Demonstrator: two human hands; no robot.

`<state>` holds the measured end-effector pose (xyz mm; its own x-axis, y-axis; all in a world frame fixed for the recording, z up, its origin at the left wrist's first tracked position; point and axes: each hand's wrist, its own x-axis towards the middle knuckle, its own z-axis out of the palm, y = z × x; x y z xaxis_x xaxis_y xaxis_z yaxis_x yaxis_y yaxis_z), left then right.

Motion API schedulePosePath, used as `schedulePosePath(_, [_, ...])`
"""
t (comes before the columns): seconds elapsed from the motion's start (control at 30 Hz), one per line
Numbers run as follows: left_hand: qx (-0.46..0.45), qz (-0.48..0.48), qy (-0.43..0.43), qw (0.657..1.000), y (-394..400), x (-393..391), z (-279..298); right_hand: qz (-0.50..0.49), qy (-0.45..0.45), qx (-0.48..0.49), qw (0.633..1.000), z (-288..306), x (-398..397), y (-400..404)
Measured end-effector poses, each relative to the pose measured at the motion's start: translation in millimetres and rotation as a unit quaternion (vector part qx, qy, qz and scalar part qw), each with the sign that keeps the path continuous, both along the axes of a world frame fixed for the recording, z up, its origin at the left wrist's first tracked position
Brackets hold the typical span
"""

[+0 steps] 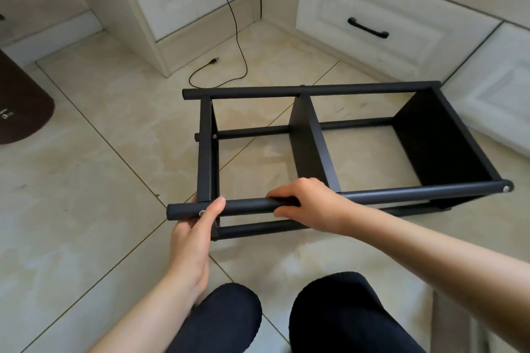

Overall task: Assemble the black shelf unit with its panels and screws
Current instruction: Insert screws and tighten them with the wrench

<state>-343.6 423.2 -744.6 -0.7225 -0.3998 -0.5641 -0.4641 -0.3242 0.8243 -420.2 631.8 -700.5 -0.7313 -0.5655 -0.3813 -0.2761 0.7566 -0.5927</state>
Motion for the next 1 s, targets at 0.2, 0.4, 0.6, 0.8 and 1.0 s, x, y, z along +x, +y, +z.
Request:
schedulePosePath(0.2, [-0.107,-0.049,0.054,0.992,2.2,-30.0,63.5,-0.045,0.072,-0.066,0.994,50.7,-10.0,14.8])
schedulePosePath(0.4, [-0.161,-0.089,0.114,0.976,16.9,-52.9,138.2,-0.11,0.086,-0.123,0.983,103.6,-7.8,32.0])
schedulePosePath(0.6, [-0.177,-0.128,0.19,0.957,39.7,-59.0,207.3,-0.144,0.105,-0.152,0.972,149.4,10.1,42.2])
schedulePosePath(0.8, [-0.214,-0.156,0.258,0.929,63.7,-59.2,260.4,-0.174,0.139,-0.185,0.957,182.2,25.5,54.6])
schedulePosePath(1.0, [-0.265,-0.194,0.287,0.9,90.0,-64.2,300.7,-0.221,0.172,-0.206,0.938,197.8,33.7,68.0])
